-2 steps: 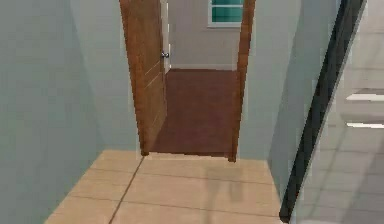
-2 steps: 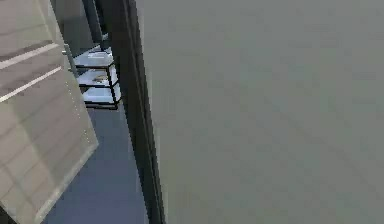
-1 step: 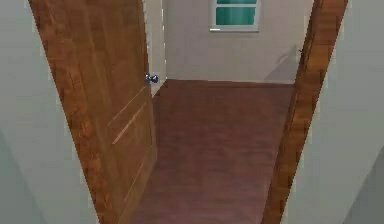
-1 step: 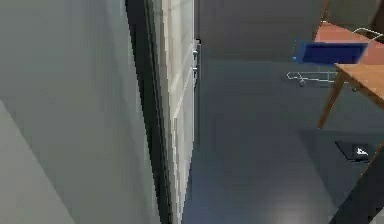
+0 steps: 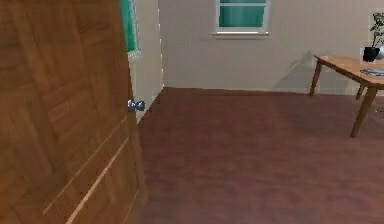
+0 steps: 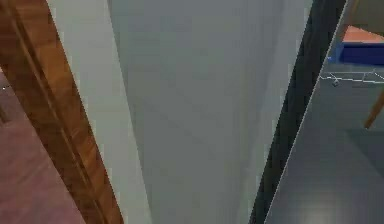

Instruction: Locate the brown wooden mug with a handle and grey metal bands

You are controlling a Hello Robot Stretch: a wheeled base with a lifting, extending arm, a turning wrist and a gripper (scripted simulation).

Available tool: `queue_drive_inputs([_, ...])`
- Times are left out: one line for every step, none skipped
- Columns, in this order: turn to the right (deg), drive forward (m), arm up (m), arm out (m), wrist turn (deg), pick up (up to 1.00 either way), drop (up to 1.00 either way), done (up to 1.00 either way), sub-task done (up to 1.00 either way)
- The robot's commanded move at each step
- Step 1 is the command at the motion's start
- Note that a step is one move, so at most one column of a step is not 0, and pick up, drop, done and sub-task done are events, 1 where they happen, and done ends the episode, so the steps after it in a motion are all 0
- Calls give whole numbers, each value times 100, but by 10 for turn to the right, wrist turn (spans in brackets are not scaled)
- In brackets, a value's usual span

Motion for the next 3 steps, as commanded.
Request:
queue_drive_inputs([240,0,0,0,0,0,0,0,0])
queue_drive_inputs([0,75,0,0,0,0,0,0,0])
queue_drive_inputs([450,0,0,0,0,0,0,0,0])
